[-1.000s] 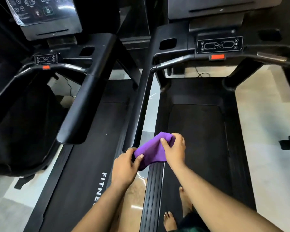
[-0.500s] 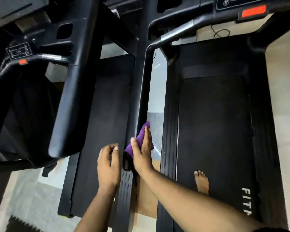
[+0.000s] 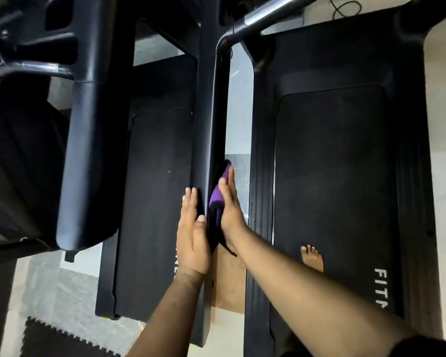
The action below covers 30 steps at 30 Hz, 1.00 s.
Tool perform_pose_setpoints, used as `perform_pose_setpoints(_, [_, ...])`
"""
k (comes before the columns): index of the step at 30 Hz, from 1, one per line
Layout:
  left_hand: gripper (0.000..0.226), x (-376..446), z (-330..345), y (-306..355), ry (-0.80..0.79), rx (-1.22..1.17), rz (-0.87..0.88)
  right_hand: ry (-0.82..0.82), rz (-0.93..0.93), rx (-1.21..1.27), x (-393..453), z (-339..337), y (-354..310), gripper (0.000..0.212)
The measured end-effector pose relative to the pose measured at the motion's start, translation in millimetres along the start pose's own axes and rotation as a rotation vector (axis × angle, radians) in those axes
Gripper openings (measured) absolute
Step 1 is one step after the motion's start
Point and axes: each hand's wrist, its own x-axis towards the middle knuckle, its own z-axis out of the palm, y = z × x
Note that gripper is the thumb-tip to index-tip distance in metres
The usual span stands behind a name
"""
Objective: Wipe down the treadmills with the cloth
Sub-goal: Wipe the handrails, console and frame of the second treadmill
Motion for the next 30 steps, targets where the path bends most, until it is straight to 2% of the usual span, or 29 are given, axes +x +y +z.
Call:
perform_pose_setpoints(3, [0.068,0.1,1.4,-0.5,-0.011,0.074,0.009,-0.005,0.007,-0.012,-12.3,1.1,-0.7,0.089])
perform_pose_setpoints(7, [0.071,1.7,1.7,-2.6,-0.033,0.069,-0.017,-0.137,-0.169,-0.032,-76.2,-2.1,21.0,0.07])
perform_pose_setpoints(11, [0.071,3.6,0.5,-2.0,-0.033,0.056,-0.011,-0.064,-0.188,-0.139,-2.7,6.4,-23.2,0.066])
perform_pose_setpoints(14, [0.079,5.0,1.3,0.9,-0.031,0.055,0.003,-0.075,-0.216,-0.143,24.7,5.9,-39.6,0.067])
perform_pose_setpoints(16, [0.085,4.1,1.7,2.1,-0.022,0.042,-0.003,-0.112,-0.247,-0.154,-0.6,2.7,-21.9,0.067])
perform_pose_setpoints(19, [0.08,3.6,2.3,1.5,-0.023,0.054,-0.03,-0.173,-0.332,-0.199,-46.5,-3.4,9.0,0.069])
perform_pose_setpoints(22, [0.081,5.9,1.5,1.3,-0.028,0.057,0.0,-0.14,-0.29,-0.224,-11.5,2.3,-23.5,0.073])
perform_pose_setpoints(26, [0.07,3.0,1.1,-2.5,-0.051,0.085,-0.012,-0.087,-0.271,-0.307,35.0,9.0,-69.3,0.072])
perform_pose_setpoints(30, [0.074,-2.2,-3.2,-4.5,-0.044,-0.055,-0.084,-0.16,-0.298,-0.312,-24.8,-3.5,-25.4,0.077])
